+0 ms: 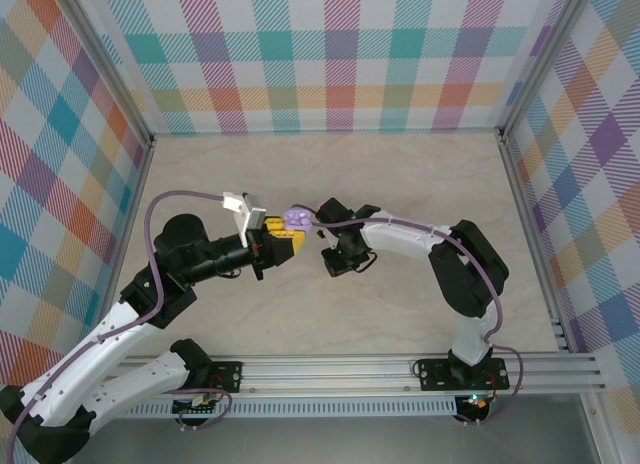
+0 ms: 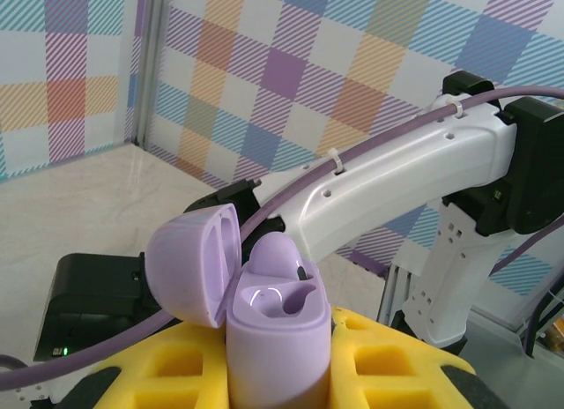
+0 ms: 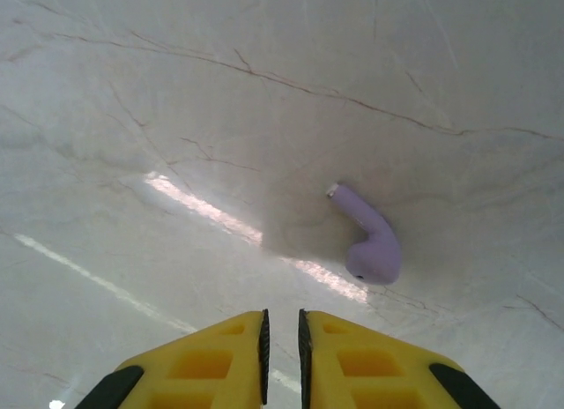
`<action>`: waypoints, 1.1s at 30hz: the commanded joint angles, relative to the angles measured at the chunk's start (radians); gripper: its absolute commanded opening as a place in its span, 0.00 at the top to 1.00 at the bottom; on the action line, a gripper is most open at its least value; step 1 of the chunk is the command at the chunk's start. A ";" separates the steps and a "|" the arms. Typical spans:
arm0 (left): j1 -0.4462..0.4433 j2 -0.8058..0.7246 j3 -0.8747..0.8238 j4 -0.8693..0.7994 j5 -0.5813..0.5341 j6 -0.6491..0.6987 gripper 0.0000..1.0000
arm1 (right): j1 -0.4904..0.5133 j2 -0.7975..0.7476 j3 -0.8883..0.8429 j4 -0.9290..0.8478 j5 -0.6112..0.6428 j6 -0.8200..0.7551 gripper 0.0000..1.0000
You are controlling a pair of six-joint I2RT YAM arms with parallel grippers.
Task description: Insert the wireless bluetooth earbuds into the charging case
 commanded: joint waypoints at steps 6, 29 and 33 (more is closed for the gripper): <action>-0.020 -0.001 0.033 0.025 0.006 0.005 1.00 | -0.003 0.072 0.012 -0.019 0.071 0.050 0.83; -0.019 0.001 0.029 0.015 0.000 0.011 1.00 | -0.005 0.102 0.116 -0.104 0.325 0.100 0.83; -0.020 0.000 0.029 0.017 0.001 0.012 1.00 | -0.010 0.021 0.072 -0.067 0.246 0.106 0.78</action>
